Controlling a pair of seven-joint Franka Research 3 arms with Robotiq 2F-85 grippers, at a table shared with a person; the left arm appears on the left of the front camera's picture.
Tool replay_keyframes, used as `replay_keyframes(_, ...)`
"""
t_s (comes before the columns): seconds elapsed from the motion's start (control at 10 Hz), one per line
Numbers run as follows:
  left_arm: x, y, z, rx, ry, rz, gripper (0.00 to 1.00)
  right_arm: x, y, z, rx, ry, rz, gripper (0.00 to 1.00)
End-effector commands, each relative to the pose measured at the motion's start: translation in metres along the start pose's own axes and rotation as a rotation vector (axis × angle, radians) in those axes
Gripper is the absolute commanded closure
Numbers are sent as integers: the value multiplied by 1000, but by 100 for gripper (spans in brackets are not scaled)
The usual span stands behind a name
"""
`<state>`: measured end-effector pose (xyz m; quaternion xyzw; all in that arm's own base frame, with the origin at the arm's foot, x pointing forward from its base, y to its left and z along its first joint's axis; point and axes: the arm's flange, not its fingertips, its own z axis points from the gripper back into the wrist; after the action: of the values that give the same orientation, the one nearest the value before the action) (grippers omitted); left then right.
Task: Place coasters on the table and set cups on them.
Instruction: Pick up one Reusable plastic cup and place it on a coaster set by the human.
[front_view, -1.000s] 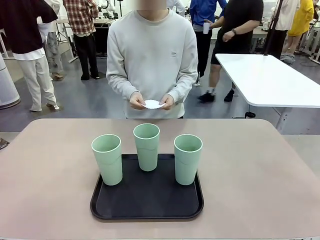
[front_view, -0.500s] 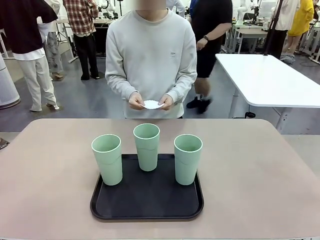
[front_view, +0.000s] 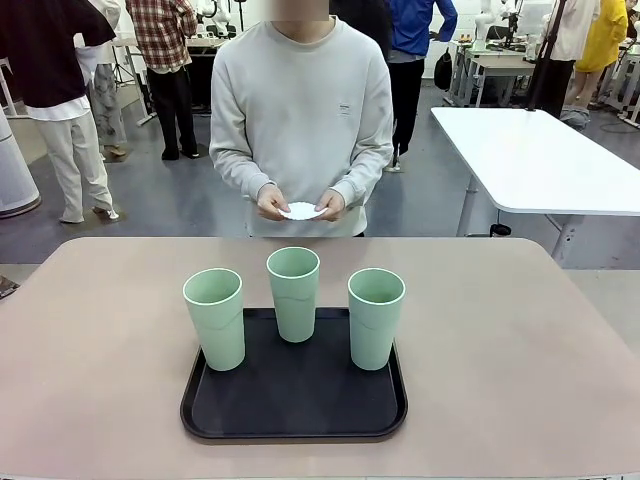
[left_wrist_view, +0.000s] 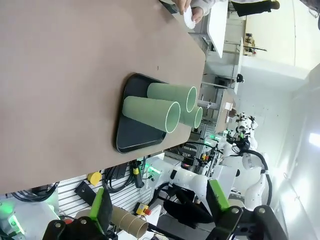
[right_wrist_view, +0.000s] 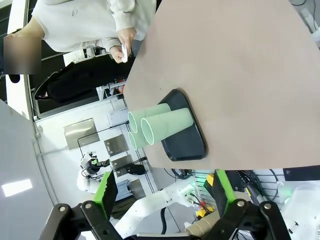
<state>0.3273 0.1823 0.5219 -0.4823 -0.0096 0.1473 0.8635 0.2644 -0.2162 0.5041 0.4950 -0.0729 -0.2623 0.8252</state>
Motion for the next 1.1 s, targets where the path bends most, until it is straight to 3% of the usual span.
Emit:
replay_keyframes(0.0, -1, 2, 3, -5, -2, -1, 0, 0, -2, -2, 10, 6, -2, 0)
replay_keyframes(1.0, -1, 2, 3, -5, -2, -1, 0, 0, -2, -2, 10, 6, -2, 0)
